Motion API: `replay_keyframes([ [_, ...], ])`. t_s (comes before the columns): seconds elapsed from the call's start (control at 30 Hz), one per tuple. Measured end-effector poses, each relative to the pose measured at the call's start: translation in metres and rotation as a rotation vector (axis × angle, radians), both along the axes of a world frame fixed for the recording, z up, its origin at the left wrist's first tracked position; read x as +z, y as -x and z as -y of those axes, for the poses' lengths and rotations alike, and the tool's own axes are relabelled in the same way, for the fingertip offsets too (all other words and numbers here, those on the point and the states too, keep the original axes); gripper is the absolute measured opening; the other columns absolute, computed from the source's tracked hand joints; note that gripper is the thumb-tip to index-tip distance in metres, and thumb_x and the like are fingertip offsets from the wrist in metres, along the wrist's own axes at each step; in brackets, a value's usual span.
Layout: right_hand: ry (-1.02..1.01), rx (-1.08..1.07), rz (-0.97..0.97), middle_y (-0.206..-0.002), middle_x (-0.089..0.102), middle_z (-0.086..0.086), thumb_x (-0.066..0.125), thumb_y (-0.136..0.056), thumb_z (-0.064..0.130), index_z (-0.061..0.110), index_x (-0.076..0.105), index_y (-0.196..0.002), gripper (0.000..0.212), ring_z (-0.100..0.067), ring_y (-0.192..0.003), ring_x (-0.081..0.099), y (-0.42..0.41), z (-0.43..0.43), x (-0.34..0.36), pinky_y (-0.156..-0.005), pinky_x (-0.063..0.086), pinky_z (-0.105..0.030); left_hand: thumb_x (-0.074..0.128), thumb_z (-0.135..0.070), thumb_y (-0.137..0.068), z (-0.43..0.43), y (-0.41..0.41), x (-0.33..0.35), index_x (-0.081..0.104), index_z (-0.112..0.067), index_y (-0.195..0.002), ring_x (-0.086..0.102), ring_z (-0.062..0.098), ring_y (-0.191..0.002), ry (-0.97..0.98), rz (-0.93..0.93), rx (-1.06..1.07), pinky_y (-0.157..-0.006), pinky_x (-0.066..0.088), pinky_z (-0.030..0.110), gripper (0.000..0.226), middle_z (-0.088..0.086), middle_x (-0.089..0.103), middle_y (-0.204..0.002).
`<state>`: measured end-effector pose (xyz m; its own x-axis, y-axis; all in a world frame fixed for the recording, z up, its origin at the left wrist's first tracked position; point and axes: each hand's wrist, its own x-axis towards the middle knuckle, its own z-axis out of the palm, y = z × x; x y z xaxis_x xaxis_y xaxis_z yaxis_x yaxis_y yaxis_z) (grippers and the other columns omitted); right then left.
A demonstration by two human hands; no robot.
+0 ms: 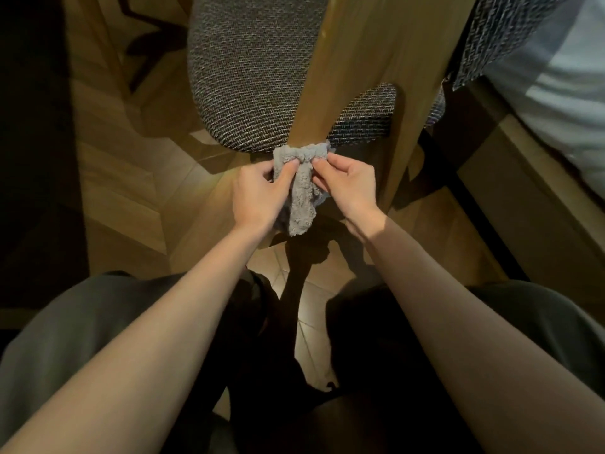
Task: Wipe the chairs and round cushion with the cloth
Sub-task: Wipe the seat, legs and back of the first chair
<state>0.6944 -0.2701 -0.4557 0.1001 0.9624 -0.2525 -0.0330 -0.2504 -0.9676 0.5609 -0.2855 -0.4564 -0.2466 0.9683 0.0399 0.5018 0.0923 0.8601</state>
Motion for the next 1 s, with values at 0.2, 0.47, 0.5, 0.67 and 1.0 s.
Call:
replay_keyframes([
  [0.2,0.142,0.170,0.009,-0.098,0.069,0.005,0.052,-0.098,0.013,0.020,0.065,-0.102,0.016,-0.006,-0.094,0.066,0.008,-0.009,-0.034,-0.080,0.055,-0.019,0.056,-0.034,-0.094,-0.008,0.009,-0.033,0.070,-0.017,-0.101,0.064,0.001,-0.080,0.138,-0.006,-0.105,-0.066,0.047,0.015,0.023,-0.007,0.070,-0.087],
  [0.47,0.358,0.293,0.053,-0.115,0.064,-0.009,0.043,-0.101,0.009,0.013,0.053,-0.114,0.017,-0.016,-0.104,0.063,0.027,-0.023,-0.099,-0.087,0.052,-0.028,0.051,-0.032,-0.097,-0.016,0.029,-0.102,0.059,-0.017,-0.120,0.060,0.008,-0.091,0.346,-0.017,-0.188,-0.066,0.043,0.005,0.028,-0.009,0.062,-0.096],
  [0.5,0.383,0.302,0.065,-0.119,0.062,-0.011,0.043,-0.101,0.008,0.011,0.053,-0.116,0.018,-0.012,-0.098,0.062,0.029,-0.024,-0.106,-0.083,0.052,-0.026,0.050,-0.032,-0.098,-0.017,0.032,-0.109,0.057,-0.016,-0.121,0.059,0.007,-0.086,0.379,-0.017,-0.204,-0.057,0.042,0.002,0.029,-0.010,0.060,-0.095],
  [0.67,0.468,0.344,0.130,-0.125,0.057,-0.018,0.043,-0.099,0.002,0.000,0.049,-0.124,0.025,-0.023,-0.108,0.057,0.040,-0.030,-0.137,-0.090,0.047,-0.030,0.048,-0.030,-0.099,-0.023,0.047,-0.139,0.052,-0.012,-0.128,0.056,0.012,-0.094,0.522,-0.042,-0.291,-0.073,0.046,0.016,0.035,0.001,0.060,-0.108],
  [1.0,0.601,0.362,-0.028,-0.141,0.047,-0.015,0.042,-0.098,-0.004,0.004,0.037,-0.142,0.046,-0.025,-0.131,0.046,0.050,-0.024,-0.157,-0.082,0.047,-0.012,0.041,-0.028,-0.101,-0.025,0.053,-0.167,0.041,-0.010,-0.135,0.052,0.021,-0.107,0.753,0.031,-0.338,-0.091,0.043,0.033,0.038,0.011,0.055,-0.124],
])
